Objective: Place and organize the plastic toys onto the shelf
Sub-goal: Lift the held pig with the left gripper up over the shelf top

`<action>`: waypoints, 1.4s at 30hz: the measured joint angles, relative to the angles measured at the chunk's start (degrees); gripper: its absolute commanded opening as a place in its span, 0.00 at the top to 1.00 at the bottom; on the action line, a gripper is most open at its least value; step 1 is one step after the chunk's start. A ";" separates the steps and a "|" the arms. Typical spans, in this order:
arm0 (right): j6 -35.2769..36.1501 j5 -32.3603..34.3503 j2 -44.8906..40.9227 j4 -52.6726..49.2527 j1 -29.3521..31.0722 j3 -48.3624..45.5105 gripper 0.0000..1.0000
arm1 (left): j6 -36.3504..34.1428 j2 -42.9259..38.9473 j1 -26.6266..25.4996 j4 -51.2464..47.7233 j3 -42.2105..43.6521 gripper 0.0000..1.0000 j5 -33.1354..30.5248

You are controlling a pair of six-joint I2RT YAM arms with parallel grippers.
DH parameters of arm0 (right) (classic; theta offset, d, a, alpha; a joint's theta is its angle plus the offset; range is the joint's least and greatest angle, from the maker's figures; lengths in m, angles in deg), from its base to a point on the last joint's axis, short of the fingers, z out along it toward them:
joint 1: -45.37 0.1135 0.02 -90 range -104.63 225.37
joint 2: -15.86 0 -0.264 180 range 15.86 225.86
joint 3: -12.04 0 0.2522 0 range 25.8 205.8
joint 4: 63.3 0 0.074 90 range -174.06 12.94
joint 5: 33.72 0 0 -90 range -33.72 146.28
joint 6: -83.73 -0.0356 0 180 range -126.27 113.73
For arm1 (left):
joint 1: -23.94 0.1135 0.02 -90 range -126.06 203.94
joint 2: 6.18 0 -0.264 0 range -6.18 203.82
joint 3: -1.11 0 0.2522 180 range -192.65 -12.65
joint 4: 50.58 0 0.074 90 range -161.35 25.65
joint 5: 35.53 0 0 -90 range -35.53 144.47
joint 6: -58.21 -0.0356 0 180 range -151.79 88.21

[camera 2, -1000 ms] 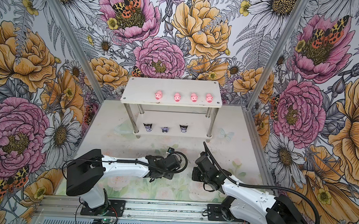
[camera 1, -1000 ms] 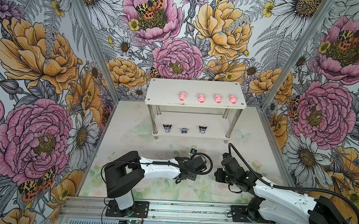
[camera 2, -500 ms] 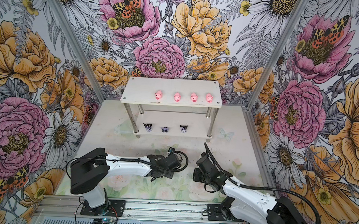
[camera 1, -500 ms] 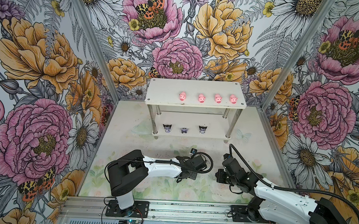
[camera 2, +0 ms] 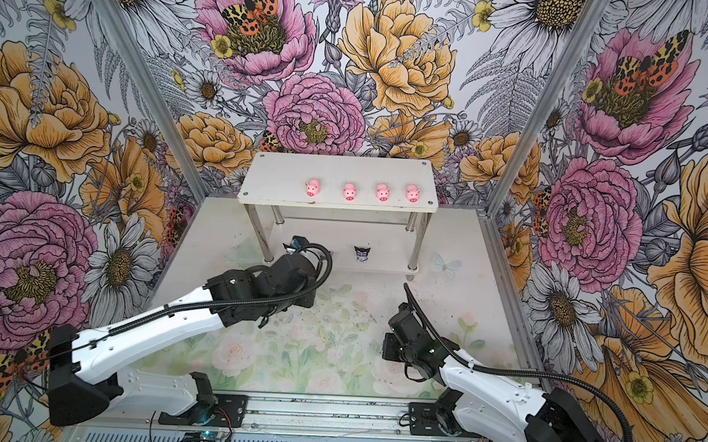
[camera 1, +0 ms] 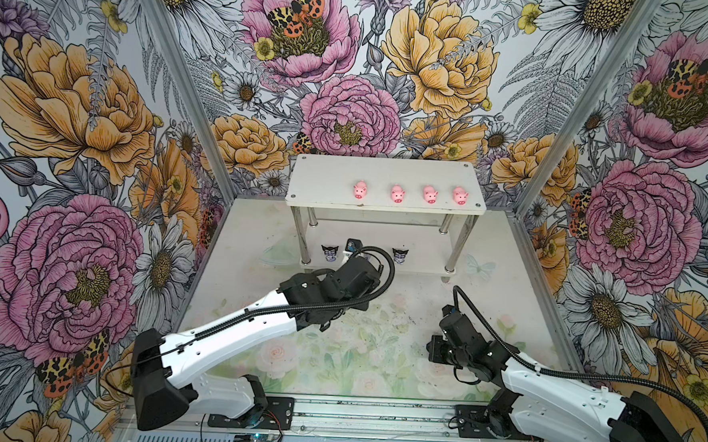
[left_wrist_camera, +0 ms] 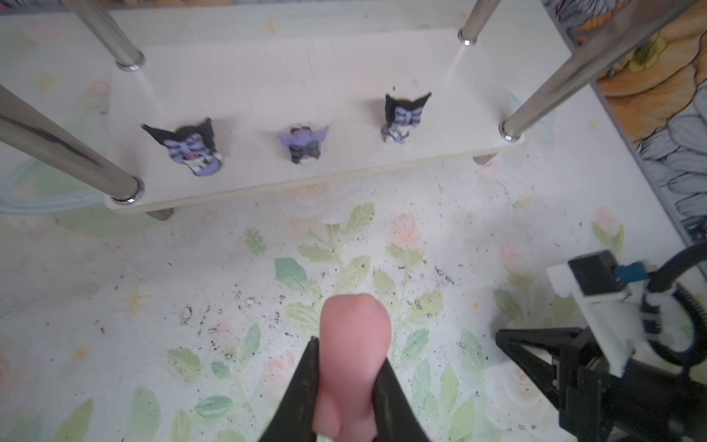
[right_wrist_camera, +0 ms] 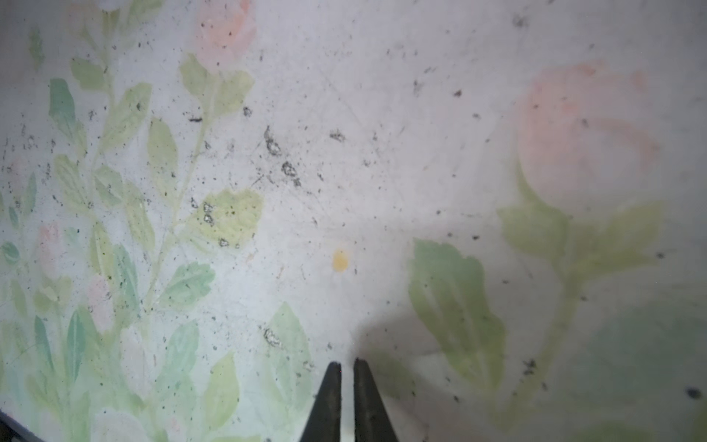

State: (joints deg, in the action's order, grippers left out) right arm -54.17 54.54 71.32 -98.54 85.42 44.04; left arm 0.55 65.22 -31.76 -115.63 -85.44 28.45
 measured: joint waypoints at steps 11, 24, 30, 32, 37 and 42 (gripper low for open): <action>0.02 0.00 0.02 -0.13 -0.02 -0.55 0.88 | -11.02 0.98 6.21 -13.99 -25.11 0.78 -4.87; 0.44 -0.02 2.71 1.60 -0.02 0.33 0.88 | -21.00 9.09 17.27 -19.63 -41.99 0.76 -6.34; 0.68 -0.04 3.93 2.91 -0.02 0.66 0.88 | -22.91 13.57 22.67 -21.16 -43.80 0.76 -3.02; 0.68 -0.04 4.02 3.08 -0.02 0.66 0.88 | -23.34 15.19 24.20 -22.01 -44.76 0.76 -1.73; 0.68 -0.07 5.42 5.05 -0.02 0.70 0.88 | -23.96 18.56 26.10 -23.08 -48.39 0.76 0.59; 0.66 -0.35 6.91 7.69 -0.02 0.70 0.88 | -23.96 22.36 26.71 -23.61 -52.19 0.76 2.80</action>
State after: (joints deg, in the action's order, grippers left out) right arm -53.51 54.19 78.23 -90.84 85.40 44.74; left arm -23.41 87.58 -5.05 -139.24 -137.64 31.24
